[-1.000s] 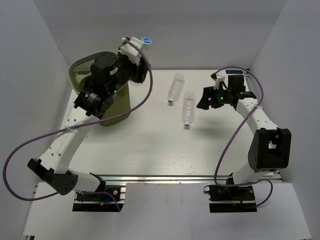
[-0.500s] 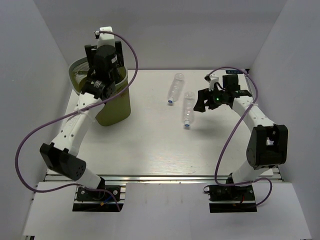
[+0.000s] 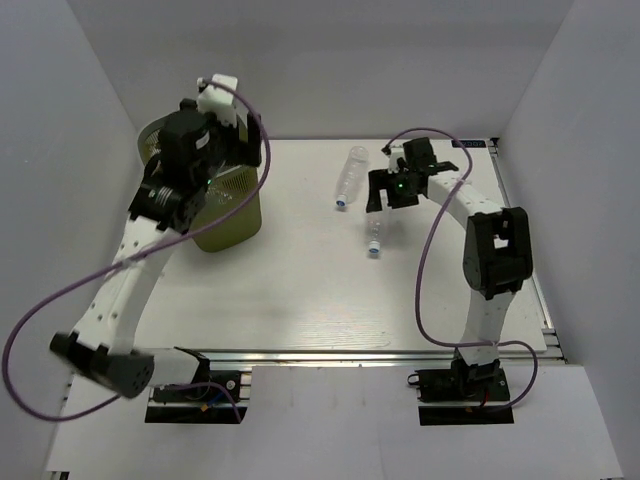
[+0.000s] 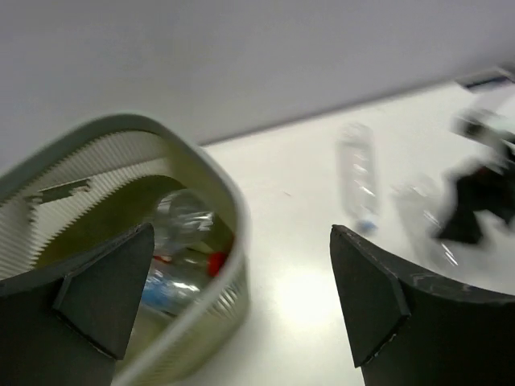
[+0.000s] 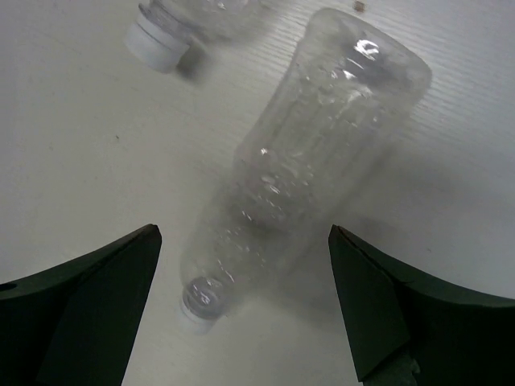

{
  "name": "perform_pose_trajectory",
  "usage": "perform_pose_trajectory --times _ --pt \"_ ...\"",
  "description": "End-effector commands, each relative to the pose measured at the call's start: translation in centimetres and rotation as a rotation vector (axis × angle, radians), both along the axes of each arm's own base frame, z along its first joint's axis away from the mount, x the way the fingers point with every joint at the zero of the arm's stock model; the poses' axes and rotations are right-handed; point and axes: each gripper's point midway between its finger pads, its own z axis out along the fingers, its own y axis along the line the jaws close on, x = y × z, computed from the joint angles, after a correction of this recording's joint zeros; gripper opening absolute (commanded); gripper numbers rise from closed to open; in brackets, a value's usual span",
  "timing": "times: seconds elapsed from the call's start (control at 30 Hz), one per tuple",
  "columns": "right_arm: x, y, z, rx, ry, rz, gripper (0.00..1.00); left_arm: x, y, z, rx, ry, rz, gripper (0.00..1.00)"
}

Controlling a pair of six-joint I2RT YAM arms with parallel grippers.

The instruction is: Put the plastic bottles in the bin

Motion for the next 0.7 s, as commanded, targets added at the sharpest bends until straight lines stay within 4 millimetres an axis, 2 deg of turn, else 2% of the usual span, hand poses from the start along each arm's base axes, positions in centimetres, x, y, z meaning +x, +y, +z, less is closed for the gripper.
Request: perform_pose_trajectory --times 0.0,0.03,0.07,0.1,0.13,0.2,0.23,0.27,0.3,0.37,0.4,0.43,0.47,0.5,0.53,0.57,0.6,0.63,0.67 --pt "1.8 1.8 -0.1 0.016 0.004 -0.090 0.90 -6.4 -4.8 -1.4 -0.046 0.055 -0.386 1.00" --pt "1.7 2.6 -0.5 -0.001 0.004 -0.091 0.90 -7.7 -5.9 -2.2 -0.068 0.089 -0.462 1.00" --pt "1.8 2.6 -1.3 -0.006 0.021 -0.116 0.90 -8.4 -6.3 -4.6 -0.066 0.147 -0.498 1.00" --pt "2.0 2.5 -2.4 -0.039 0.031 -0.134 0.90 -10.1 -6.7 -4.7 -0.083 0.154 -0.545 1.00" --pt "2.1 2.4 -2.9 -0.059 0.035 -0.150 0.90 -10.6 -6.6 -6.6 -0.098 0.201 -0.538 1.00" --pt "2.2 1.2 -5.3 -0.140 0.060 -0.212 0.90 -11.8 -6.4 -7.0 -0.120 0.203 -0.548 1.00" --pt "2.0 0.9 -5.8 -0.152 0.074 -0.229 0.90 -12.3 -6.2 -8.0 -0.127 0.223 -0.544 1.00" --pt "1.9 -0.3 -6.7 -0.213 0.077 -0.278 0.90 -13.0 -6.0 -7.5 -0.138 0.206 -0.544 1.00" --pt "1.9 -0.7 -7.3 -0.226 0.085 -0.297 0.90 -13.3 -5.8 -7.9 -0.145 0.222 -0.540 1.00" --pt "1.4 -0.8 -8.3 -0.224 0.118 -0.294 0.86 -13.6 -5.8 -8.7 -0.151 0.248 -0.535 1.00" --pt "1.5 -0.8 -8.4 -0.229 0.114 -0.285 0.77 -14.1 -6.1 -10.1 -0.159 0.292 -0.554 1.00" --pt "1.3 -0.8 -8.6 -0.234 0.117 -0.263 0.66 -14.4 -6.1 -10.5 -0.161 0.301 -0.562 1.00" --pt "1.4 -0.3 -8.2 -0.202 0.112 -0.227 0.49 -14.6 -6.3 -11.4 -0.171 0.330 -0.571 1.00" --pt "1.5 -0.4 -7.7 -0.221 0.085 -0.179 0.23 -15.0 -6.5 -12.3 -0.173 0.354 -0.589 1.00" --pt "1.0 1.1 -6.8 -0.142 0.095 -0.107 0.13 -15.5 -6.5 -14.0 -0.181 0.398 -0.591 1.00" --pt "1.7 1.6 -3.5 -0.092 0.021 -0.078 0.06 -16.1 -7.0 -15.0 -0.182 0.429 -0.618 1.00" --pt "1.9 2.0 -2.0 -0.082 -0.035 -0.002 0.01 -16.6 -6.9 -17.3 -0.180 0.486 -0.621 1.00" --pt "1.9 3.8 0.3 0.006 -0.098 0.099 0.01 -17.0 -7.0 -18.6 -0.181 0.520 -0.626 1.00" --pt "1.9 4.4 5.4 0.054 -0.218 0.141 0.01 -17.6 -7.2 -19.9 -0.188 0.561 -0.637 1.00"
